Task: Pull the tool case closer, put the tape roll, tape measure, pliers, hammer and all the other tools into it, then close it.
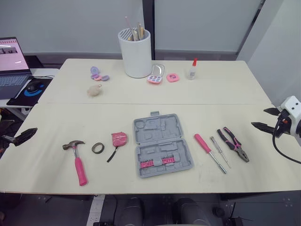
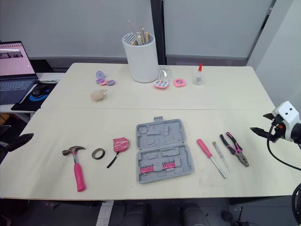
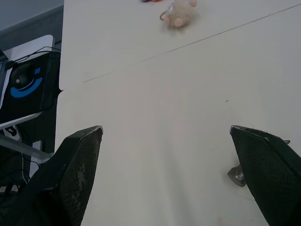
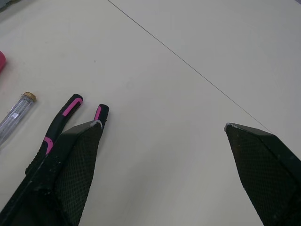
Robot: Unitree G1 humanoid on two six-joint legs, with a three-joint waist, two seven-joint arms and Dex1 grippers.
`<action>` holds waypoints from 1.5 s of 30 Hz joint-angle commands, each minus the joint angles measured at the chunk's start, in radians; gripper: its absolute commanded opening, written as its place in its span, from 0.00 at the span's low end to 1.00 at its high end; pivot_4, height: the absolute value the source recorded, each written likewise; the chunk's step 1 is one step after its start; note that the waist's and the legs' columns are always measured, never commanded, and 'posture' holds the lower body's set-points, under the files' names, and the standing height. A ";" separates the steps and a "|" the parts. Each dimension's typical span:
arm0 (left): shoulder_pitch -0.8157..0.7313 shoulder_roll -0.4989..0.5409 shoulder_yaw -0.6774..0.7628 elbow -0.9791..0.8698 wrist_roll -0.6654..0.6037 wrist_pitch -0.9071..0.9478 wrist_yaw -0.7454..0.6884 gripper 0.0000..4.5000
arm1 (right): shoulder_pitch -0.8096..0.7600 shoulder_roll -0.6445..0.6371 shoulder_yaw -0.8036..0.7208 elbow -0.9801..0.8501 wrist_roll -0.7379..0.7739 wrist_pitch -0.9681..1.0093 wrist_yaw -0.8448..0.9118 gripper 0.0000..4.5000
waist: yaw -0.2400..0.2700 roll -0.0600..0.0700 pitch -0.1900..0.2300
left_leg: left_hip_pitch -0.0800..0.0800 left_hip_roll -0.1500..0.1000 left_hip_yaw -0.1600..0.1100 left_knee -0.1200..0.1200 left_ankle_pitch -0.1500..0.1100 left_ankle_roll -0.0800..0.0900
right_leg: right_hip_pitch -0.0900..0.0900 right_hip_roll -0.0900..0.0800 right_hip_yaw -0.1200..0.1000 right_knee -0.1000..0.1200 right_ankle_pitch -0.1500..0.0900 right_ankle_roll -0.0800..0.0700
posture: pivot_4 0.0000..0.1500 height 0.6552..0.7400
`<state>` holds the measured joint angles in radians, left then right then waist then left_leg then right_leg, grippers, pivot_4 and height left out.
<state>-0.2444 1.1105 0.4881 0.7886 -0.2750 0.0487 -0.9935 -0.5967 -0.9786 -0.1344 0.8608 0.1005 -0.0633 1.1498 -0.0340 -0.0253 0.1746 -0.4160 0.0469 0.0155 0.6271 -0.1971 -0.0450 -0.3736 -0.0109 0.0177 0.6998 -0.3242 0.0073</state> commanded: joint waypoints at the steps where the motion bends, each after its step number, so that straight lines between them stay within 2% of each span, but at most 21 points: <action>1: -0.013 0.021 0.004 0.007 0.004 -0.026 0.009 1.00 | -0.006 -0.020 -0.022 -0.024 0.016 -0.002 -0.005 0.99 | 0.000 0.000 0.000 | 0.000 0.000 0.000 0.000 0.000 0.000 | 0.000 0.000 0.000 0.000 0.000 0.000 | 1.00 1.00; 34: -0.025 0.036 0.008 0.013 -0.004 -0.017 -0.008 1.00 | -0.015 -0.031 -0.018 0.005 0.008 -0.020 -0.001 0.99 | 0.000 0.000 0.000 | 0.000 0.000 0.002 0.000 0.000 0.000 | 0.000 0.000 0.000 0.000 0.000 0.000 | 1.00 1.00; 39: 0.012 0.027 0.035 -0.095 -0.046 0.035 -0.029 1.00 | -0.034 -0.028 0.002 -0.055 0.001 -0.001 0.014 0.99 | -0.001 0.000 0.000 | 0.000 0.000 0.002 0.000 0.000 0.000 | 0.000 0.000 0.000 0.000 0.000 0.000 | 1.00 1.00; 44: 0.097 -0.012 0.038 -0.407 -0.131 0.183 -0.060 1.00 | -0.040 -0.004 0.067 -0.219 -0.021 0.039 0.037 0.99 | 0.000 0.000 0.000 | 0.000 0.000 -0.001 0.000 0.000 0.000 | 0.000 0.000 0.000 0.001 0.000 0.000 | 1.00 1.00; 45: 0.106 -0.021 0.030 -0.468 -0.145 0.215 -0.056 0.96 | -0.043 0.004 0.081 -0.245 -0.028 0.042 0.032 0.95 | 0.001 0.000 0.000 | 0.000 0.000 -0.002 0.000 0.000 0.000 | 0.000 0.000 0.000 0.001 0.000 0.000 | 1.00 1.00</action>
<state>-0.1480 1.0960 0.4993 0.4208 -0.3823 0.2181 -1.0474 -0.6173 -0.9716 -0.0600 0.6749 0.0857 -0.0284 1.1787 -0.0333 -0.0253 0.1746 -0.4162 0.0470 0.0133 0.6273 -0.1971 -0.0450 -0.3736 -0.0110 0.0180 0.7006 -0.3242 0.0073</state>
